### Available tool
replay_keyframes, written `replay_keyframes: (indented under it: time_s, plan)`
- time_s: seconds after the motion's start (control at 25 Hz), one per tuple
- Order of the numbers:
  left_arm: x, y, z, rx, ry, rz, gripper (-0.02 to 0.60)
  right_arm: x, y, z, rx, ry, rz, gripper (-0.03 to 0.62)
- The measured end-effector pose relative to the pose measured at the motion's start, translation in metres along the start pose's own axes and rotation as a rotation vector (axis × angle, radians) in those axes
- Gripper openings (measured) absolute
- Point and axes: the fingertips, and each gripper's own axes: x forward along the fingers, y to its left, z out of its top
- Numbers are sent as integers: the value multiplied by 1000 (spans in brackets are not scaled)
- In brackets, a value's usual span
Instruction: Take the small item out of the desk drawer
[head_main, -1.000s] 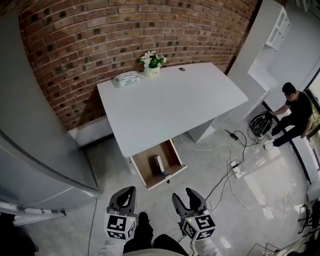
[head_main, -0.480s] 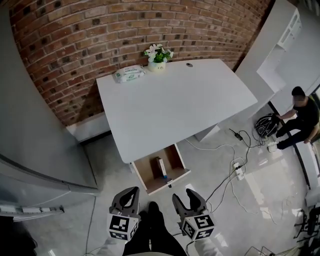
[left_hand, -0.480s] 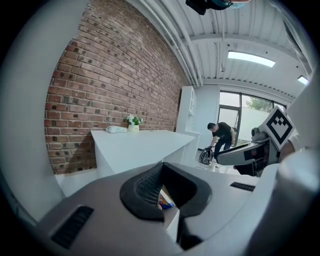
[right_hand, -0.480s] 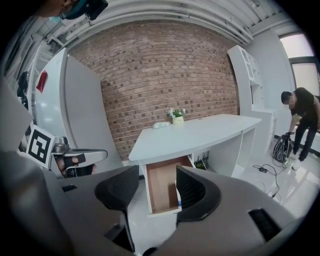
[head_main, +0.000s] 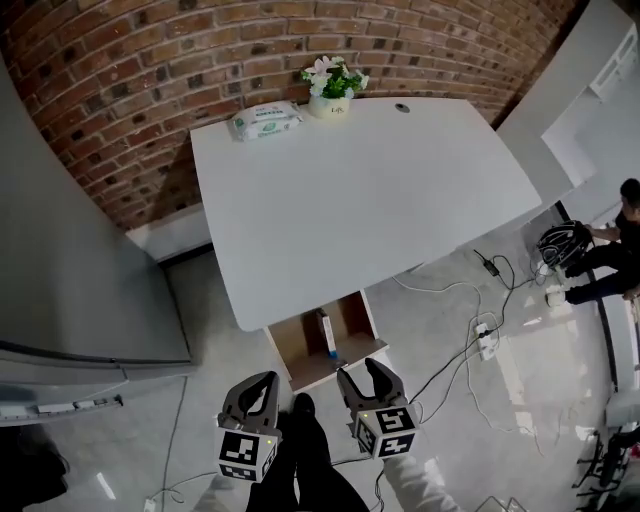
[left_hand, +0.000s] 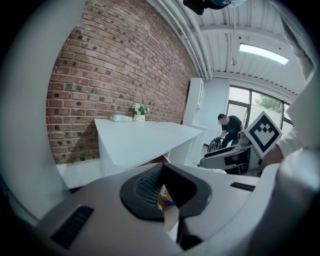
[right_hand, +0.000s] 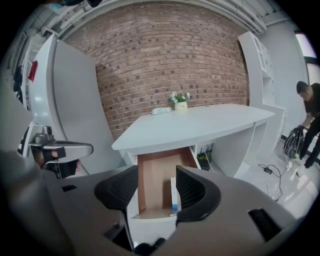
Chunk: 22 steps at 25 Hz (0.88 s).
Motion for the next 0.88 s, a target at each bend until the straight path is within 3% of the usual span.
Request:
replay_keyframes:
  time_s: [0.36,0.88]
  plan:
    - [24,10,-14,-21,16,38,15,85,-13,-35,-44,170,43,259]
    - [39,19,-32,-35,38,59,15,163,-33,-83,-70,366,9,256]
